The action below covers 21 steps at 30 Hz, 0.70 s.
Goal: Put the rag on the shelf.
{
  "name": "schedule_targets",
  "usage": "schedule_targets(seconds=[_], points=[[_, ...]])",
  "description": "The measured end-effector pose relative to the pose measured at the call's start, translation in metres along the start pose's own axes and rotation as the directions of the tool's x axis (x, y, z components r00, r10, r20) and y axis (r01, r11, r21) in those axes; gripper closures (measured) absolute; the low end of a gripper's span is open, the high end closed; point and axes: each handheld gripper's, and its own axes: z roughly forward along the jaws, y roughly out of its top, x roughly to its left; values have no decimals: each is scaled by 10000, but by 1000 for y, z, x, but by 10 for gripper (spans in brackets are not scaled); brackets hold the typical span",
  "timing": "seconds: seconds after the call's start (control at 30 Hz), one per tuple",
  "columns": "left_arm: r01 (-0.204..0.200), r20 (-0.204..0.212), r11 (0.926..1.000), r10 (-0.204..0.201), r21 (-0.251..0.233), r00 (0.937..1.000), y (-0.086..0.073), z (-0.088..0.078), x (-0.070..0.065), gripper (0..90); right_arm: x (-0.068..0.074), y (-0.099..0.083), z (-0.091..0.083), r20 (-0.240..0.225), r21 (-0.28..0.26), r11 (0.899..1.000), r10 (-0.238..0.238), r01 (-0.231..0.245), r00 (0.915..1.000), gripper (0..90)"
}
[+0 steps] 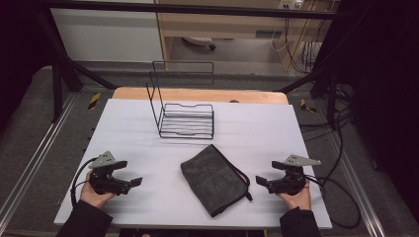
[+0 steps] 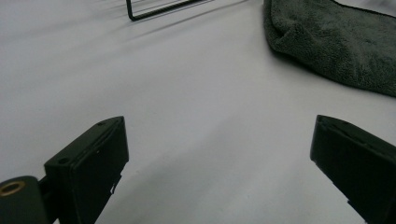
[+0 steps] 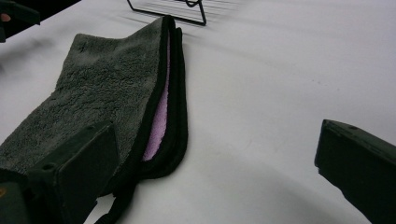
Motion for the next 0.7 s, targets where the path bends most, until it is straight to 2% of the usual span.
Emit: schedule_targets(seconds=[0.33, 0.43, 0.57, 0.63, 0.7], points=[[27, -177, 10000, -26, 58, 9998, 0, 0, 0, 44, 1, 0, 0, 6, -6, 9999, 142, -142, 9999, 18], [16, -242, 10000, -14, 89, 9997, -1, 0, 0, 45, 4, 2, 0, -40, 158, 9999, 17, -17, 10000, 43], [59, -320, 9999, -56, 103, 9995, -1, 0, 0, 46, 12, 7, 4, -376, 210, 9997, -146, 154, 9992, 138], [111, -379, 9999, -106, 123, 9992, -1, 0, 0, 48, 17, 9, 7, -551, 283, 9994, -177, 193, 9983, 221], [101, -418, 9999, -96, 106, 9991, -1, 0, 0, 50, 21, 10, 10, -609, 398, 9981, -452, 477, 9971, 295]])
